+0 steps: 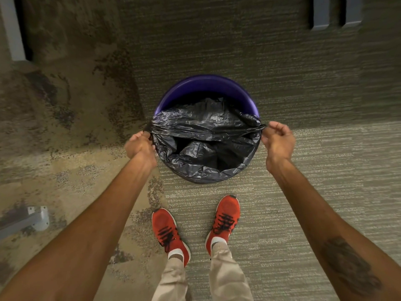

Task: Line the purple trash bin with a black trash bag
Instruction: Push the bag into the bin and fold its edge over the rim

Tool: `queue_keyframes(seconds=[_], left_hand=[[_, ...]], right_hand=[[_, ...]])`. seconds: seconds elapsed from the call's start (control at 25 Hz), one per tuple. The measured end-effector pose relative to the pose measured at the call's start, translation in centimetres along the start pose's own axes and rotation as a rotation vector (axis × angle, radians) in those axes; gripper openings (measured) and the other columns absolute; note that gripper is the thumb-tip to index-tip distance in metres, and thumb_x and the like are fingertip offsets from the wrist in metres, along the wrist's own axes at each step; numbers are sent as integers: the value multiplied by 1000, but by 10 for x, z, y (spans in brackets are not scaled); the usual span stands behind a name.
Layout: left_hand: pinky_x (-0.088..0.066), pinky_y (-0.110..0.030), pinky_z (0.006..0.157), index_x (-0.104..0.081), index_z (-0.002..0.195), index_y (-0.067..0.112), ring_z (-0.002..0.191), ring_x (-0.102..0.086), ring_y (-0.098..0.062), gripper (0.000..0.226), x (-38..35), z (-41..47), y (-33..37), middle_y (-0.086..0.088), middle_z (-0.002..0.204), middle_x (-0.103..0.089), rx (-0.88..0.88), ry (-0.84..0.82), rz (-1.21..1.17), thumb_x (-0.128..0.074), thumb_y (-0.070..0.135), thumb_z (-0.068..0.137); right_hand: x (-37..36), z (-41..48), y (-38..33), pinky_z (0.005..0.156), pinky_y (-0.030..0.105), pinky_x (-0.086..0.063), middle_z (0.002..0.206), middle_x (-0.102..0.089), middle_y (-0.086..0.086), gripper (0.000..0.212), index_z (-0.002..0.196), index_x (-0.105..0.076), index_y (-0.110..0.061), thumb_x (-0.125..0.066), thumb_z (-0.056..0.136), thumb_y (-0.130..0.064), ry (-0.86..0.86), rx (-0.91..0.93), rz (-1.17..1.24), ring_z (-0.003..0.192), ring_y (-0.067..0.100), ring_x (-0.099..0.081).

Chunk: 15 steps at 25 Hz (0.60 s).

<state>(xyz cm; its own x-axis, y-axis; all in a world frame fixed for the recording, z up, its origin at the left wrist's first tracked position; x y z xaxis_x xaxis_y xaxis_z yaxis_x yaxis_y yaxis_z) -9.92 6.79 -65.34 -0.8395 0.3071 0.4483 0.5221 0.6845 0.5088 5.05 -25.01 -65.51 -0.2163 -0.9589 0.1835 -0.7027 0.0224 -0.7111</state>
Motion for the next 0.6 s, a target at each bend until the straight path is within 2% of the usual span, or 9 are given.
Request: queue_keyframes(seconds=[0.08, 0.16, 0.24, 0.28, 0.32, 0.4, 0.48, 0.52, 0.6], left_hand=[[-43, -14, 46, -69, 117, 7, 58, -49, -4, 22, -5, 2, 7, 4, 83, -65, -61, -18, 29, -60, 5, 97], [-49, -16, 49, -70, 116, 9, 61, -54, -4, 22, -9, 2, 16, 5, 85, -67, -151, -20, 70, -63, 6, 95], [-61, -25, 71, -73, 110, 15, 77, -68, -9, 21, -13, 2, 25, 6, 93, -72, -238, -6, 116, -67, 6, 92], [-62, -30, 82, -74, 107, 18, 87, -72, -13, 20, -16, 3, 29, 6, 94, -74, -266, 2, 126, -69, 7, 90], [-61, -33, 87, -74, 104, 19, 91, -73, -15, 19, -19, 3, 33, 6, 92, -74, -289, 10, 131, -71, 7, 89], [-62, -36, 87, -74, 100, 21, 85, -73, -13, 17, -25, 2, 42, 9, 83, -72, -335, 32, 157, -73, 11, 86], [-61, -34, 88, -75, 100, 20, 81, -71, -11, 16, -31, 1, 49, 10, 80, -71, -391, 38, 192, -73, 13, 86], [-60, -31, 89, -75, 102, 19, 84, -71, -11, 17, -33, -1, 52, 9, 83, -72, -418, 38, 217, -73, 13, 86], [-56, -25, 89, -75, 107, 19, 94, -71, -13, 20, -39, -8, 56, 5, 96, -75, -478, 39, 267, -72, 14, 88]], right_hand=[[-3, 3, -1, 87, 28, -59, 118, -66, 15, 21, 97, -65, -16, -63, 93, 5, -16, 50, 12, 108, 26, -69], [-5, 4, -2, 95, 35, -58, 122, -66, 15, 21, 99, -66, -16, -63, 93, 4, -39, 115, -17, 113, 28, -67], [-8, 2, -5, 98, 36, -57, 126, -64, 13, 25, 111, -65, -13, -63, 92, 3, -81, 210, -124, 115, 25, -65], [-9, -1, -7, 98, 33, -56, 129, -61, 11, 31, 118, -64, -11, -62, 91, 4, -120, 272, -194, 116, 21, -64], [-11, -5, -11, 99, 28, -55, 134, -56, 10, 37, 123, -63, -11, -61, 90, 6, -176, 353, -278, 119, 14, -61], [-15, -15, -17, 97, 12, -48, 142, -45, 6, 44, 125, -64, -14, -61, 87, 8, -308, 545, -508, 125, 2, -51], [-20, -20, -16, 97, 5, -42, 149, -37, 5, 46, 126, -66, -16, -63, 87, 7, -391, 678, -744, 133, 6, -43], [-21, -20, -14, 103, 9, -41, 152, -34, 6, 46, 128, -65, -16, -64, 87, 6, -399, 716, -842, 138, 13, -41], [-24, -21, -12, 111, 27, -42, 155, -33, 8, 46, 132, -63, -13, -64, 90, 4, -365, 764, -975, 141, 22, -40]])
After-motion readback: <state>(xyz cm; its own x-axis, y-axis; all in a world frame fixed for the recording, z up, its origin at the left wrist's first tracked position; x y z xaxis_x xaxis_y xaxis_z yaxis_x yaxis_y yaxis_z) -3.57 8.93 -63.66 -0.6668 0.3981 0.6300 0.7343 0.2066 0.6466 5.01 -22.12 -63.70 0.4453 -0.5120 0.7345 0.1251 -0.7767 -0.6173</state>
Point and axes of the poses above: each hand's wrist, its own z-axis towards the middle knuckle, its own x-axis out of the back of the hand, y = z × x, the point moved 4 cm from there along z, towards the middle knuckle
